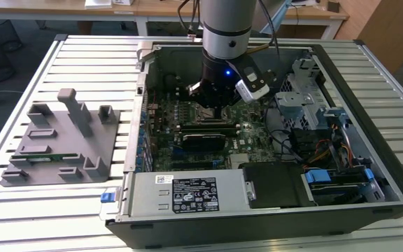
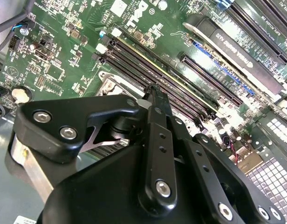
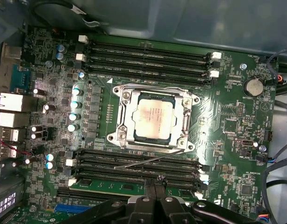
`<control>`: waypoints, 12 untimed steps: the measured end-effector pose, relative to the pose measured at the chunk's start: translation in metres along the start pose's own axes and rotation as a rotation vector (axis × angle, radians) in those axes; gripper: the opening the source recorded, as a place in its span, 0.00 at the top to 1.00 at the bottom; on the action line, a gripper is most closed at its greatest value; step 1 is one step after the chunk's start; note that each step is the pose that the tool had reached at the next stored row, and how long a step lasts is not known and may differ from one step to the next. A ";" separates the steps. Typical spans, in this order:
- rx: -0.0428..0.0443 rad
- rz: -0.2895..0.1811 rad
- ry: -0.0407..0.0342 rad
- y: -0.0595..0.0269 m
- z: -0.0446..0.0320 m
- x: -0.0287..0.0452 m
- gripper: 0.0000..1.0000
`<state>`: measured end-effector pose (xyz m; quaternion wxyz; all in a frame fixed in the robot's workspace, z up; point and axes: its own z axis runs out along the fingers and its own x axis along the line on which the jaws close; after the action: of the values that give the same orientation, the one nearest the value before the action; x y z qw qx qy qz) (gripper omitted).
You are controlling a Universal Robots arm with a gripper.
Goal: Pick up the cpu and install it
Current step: 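Install the second cpu locking lever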
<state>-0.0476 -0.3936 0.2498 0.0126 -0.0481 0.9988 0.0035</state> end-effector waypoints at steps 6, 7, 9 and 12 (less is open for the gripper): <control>-0.0002 0.000 0.0000 0.0000 0.0000 0.0000 0.89; -0.0001 0.000 0.0000 0.0000 0.0000 0.0000 0.89; -0.0002 0.000 0.0000 0.0000 0.0000 0.0000 0.89; -0.0002 0.000 0.0000 0.0000 0.0000 0.0000 0.89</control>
<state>-0.0476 -0.3936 0.2498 0.0126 -0.0482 0.9988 0.0037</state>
